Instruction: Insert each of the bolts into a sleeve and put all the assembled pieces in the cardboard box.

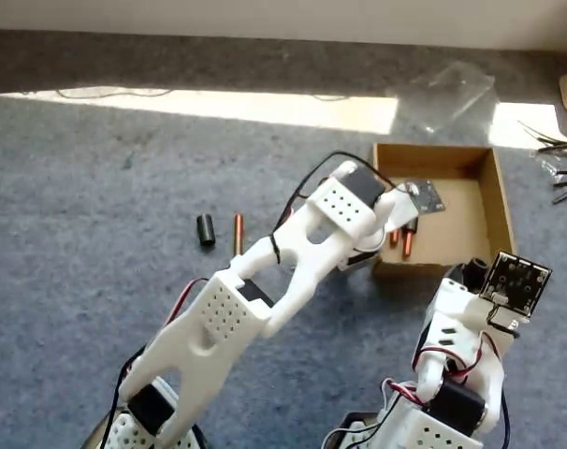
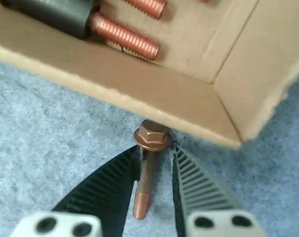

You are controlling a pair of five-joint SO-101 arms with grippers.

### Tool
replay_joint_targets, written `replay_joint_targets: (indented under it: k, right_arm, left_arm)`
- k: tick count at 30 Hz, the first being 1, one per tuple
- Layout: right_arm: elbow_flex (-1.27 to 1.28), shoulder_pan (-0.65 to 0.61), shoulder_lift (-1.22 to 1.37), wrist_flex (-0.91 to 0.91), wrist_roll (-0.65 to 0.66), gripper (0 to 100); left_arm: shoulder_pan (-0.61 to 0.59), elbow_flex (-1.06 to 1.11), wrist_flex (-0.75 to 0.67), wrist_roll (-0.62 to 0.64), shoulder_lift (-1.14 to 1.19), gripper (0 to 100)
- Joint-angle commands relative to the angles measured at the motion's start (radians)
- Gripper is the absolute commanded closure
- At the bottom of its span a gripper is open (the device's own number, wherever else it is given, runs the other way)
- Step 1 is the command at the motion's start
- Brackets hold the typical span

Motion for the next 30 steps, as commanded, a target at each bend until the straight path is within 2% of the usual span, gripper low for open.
replay_joint_targets:
  k: [1, 11, 16, 25, 30]
  right_arm:
    - [-0.010, 0.005, -0.007, -0.031, -0.003, 99.4]
    - [-0.010, 0.008, -0.007, -0.031, -0.003, 99.4]
    - [-0.010, 0.008, -0.007, -0.031, -0.003, 99.4]
    - [-0.010, 0.007, -0.007, -0.031, -0.003, 99.4]
    - [-0.010, 0.007, -0.007, -0.031, -0.003, 99.4]
  left_arm:
    - [0.010, -0.008, -0.015, 0.002, -0.004, 89]
    - [0.010, -0.008, -0.071, 0.002, 0.044, 90]
    - [0.005, -0.008, -0.071, 0.002, 0.042, 100]
    - [-0.019, -0.059, -0.061, 0.012, 0.038, 99]
    - [-0.082, -0.159, -0.021, 0.164, 0.038, 99]
